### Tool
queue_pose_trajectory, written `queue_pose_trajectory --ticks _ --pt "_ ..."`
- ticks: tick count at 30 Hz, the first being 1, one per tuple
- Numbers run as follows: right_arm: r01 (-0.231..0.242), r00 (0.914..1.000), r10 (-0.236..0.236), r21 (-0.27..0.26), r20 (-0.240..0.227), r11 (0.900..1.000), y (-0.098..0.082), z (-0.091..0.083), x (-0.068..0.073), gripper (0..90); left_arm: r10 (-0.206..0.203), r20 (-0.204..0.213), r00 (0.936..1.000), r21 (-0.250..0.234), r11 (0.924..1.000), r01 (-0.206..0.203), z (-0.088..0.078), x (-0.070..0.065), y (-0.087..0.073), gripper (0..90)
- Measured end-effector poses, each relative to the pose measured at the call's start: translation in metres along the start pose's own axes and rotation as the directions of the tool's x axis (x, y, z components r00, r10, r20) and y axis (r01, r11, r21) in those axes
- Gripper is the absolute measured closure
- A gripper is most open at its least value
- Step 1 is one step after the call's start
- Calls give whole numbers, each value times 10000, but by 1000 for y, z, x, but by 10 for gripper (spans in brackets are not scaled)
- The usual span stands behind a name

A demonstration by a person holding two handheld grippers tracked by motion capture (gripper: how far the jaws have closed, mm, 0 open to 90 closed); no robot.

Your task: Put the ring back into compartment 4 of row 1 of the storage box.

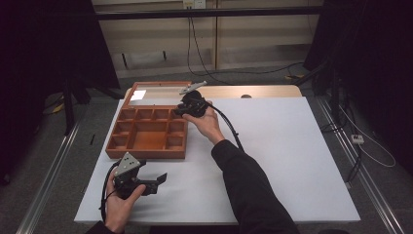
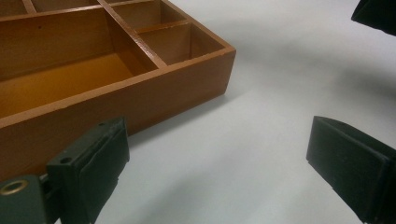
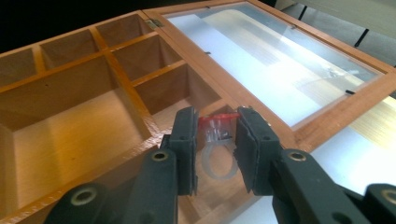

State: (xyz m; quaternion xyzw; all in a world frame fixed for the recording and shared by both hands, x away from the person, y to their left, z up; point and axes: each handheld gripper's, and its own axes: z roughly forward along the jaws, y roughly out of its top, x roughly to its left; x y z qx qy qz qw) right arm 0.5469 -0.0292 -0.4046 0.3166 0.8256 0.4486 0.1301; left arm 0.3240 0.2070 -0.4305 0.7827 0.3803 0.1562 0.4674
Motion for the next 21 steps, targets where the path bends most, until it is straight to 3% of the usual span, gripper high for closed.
queue_pose_trajectory --ticks 6,8,21 --pt "-27 10000 28 134 -56 9999 -5 7 -2 696 5 47 10000 -42 10000 -4 0 0 0 59" --pt "-111 9999 112 94 -40 9999 -6 9 -2 696 183 -24 9998 4 9998 -183 0 1 0 59" --pt "-325 9993 324 79 172 9994 -10 18 -6 696 104 8 9999 -61 9999 -104 0 0 0 59"
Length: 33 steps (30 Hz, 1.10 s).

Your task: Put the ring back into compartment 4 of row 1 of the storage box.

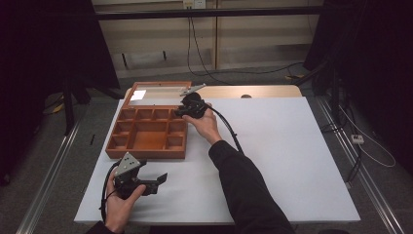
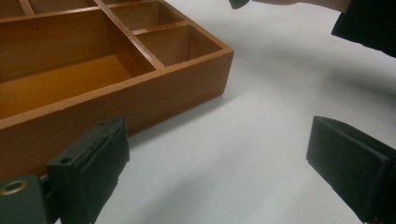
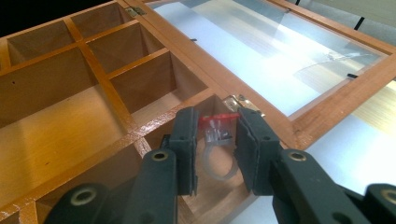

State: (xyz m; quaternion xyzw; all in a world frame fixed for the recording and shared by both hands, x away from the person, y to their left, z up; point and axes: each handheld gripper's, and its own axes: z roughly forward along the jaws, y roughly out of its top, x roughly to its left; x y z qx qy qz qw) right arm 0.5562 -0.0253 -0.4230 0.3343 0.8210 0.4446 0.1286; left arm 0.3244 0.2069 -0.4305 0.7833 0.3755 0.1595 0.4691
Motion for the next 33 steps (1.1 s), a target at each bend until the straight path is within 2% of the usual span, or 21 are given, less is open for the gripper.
queue_pose_trajectory --ticks 10,12,25,26,27,33 --pt "-5 10000 6 148 -62 9999 -4 7 2 694 -36 26 10000 4 10000 36 0 0 0 59" --pt "-15 10000 16 177 -83 9998 -5 8 3 694 86 28 10000 98 9999 -86 0 0 0 59" --pt "114 9999 -112 177 -67 9998 -4 8 4 670 -41 59 10000 55 10000 41 0 0 0 59" --pt "91 9999 -90 184 -46 9998 -4 8 4 658 -26 57 10000 65 10000 25 0 0 0 59" --pt "48 10000 -47 181 -36 9998 -4 8 4 600 -29 54 10000 65 10000 28 0 0 0 59" --pt "-27 10000 27 140 25 9999 -3 5 4 508 -6 15 10000 72 10000 6 0 0 0 58"
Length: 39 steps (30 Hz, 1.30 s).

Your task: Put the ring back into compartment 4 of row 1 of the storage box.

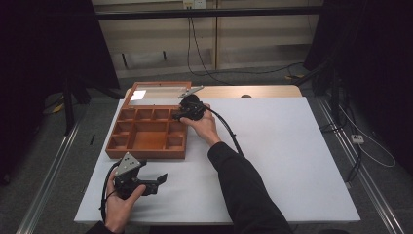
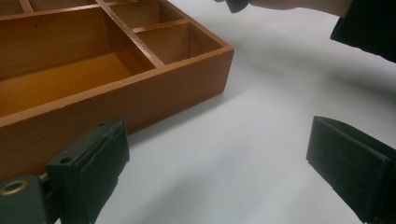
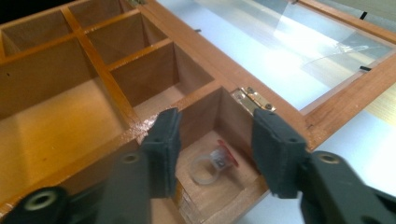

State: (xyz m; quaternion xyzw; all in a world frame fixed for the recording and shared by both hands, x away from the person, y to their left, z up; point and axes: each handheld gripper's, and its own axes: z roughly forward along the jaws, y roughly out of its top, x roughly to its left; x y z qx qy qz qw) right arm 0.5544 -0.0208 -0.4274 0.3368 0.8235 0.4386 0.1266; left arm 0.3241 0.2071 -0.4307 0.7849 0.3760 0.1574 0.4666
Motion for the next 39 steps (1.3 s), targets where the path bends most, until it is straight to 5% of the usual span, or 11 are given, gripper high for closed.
queue_pose_trajectory --ticks 19,28,39 --pt "-460 9985 467 -231 294 9987 6 -16 -2 104 -125 -38 9999 91 9999 125 4 3 0 58" --pt "-463 9969 484 -345 627 9983 -1 -26 -4 57 -32 -14 10000 101 9999 32 4 2 1 58" --pt "-472 9978 498 -591 432 9971 -4 -33 -2 66 -46 -39 10000 98 9999 47 3 2 0 58"
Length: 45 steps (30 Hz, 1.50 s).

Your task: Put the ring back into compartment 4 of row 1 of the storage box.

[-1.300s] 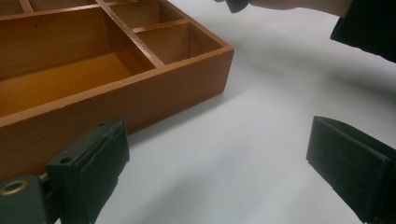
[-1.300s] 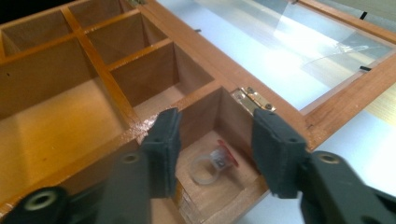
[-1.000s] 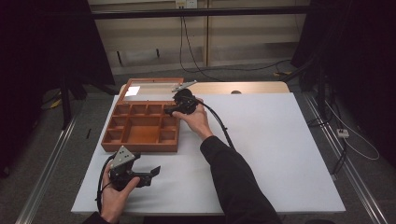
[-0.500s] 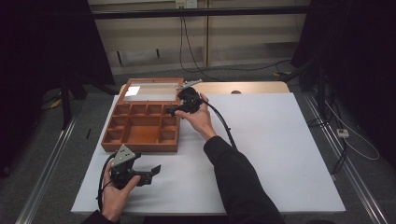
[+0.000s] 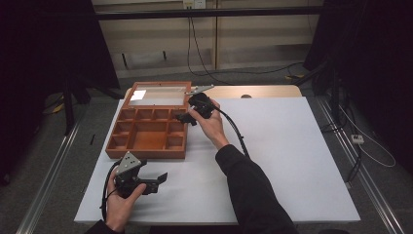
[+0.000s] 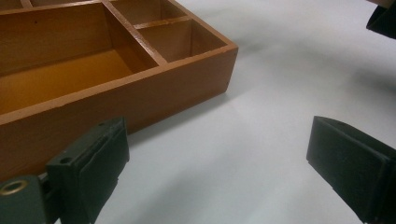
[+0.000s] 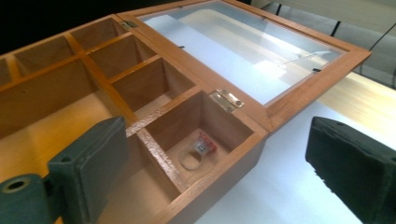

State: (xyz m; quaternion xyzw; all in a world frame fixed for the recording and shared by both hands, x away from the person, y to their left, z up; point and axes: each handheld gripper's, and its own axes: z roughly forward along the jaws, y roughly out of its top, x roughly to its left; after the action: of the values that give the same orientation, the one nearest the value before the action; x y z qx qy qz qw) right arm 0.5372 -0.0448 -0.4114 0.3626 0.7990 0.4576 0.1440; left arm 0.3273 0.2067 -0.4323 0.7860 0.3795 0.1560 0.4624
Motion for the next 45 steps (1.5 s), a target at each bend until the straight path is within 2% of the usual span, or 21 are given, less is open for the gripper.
queue_pose_trajectory --ticks 2,5,7,9,16,19,22,31,37,41,45 --pt "17 10000 -16 -45 63 10000 -3 -2 1 60 -83 17 10000 -59 9999 83 0 -1 0 58" --pt "86 9999 -85 -34 71 10000 -5 -5 3 61 2 23 10000 -15 10000 -1 0 0 0 58" --pt "-51 9999 49 141 165 9999 -7 -8 3 72 32 37 10000 -19 10000 -32 0 -1 0 58" --pt "-163 9998 160 209 151 9996 -8 -10 4 80 27 24 10000 7 10000 -27 1 -1 0 58" --pt "-103 9999 101 327 62 9994 -14 -21 2 72 4 4 10000 -6 10000 -4 0 -1 0 58" --pt "-28 9998 24 225 207 9997 -16 -28 1 82 0 39 10000 27 10000 0 0 -1 0 58" --pt "-175 9990 156 463 424 9988 -20 -32 1 83 -55 42 10000 12 10000 55 0 -1 0 58" --pt "-10 9994 3 191 341 9998 -26 -45 3 80 -22 -63 10000 8 10000 22 1 -1 0 58" --pt "-176 9995 175 34 274 9998 -34 -55 5 99 -56 -32 10000 38 10000 56 1 0 0 58" --pt "-117 9987 120 -73 488 9999 -39 -65 3 99 -94 -59 9999 3 10000 94 0 0 -1 58" --pt "-47 9953 65 -183 966 9998 -42 -80 2 99 -55 -75 10000 8 10000 55 0 0 0 58"
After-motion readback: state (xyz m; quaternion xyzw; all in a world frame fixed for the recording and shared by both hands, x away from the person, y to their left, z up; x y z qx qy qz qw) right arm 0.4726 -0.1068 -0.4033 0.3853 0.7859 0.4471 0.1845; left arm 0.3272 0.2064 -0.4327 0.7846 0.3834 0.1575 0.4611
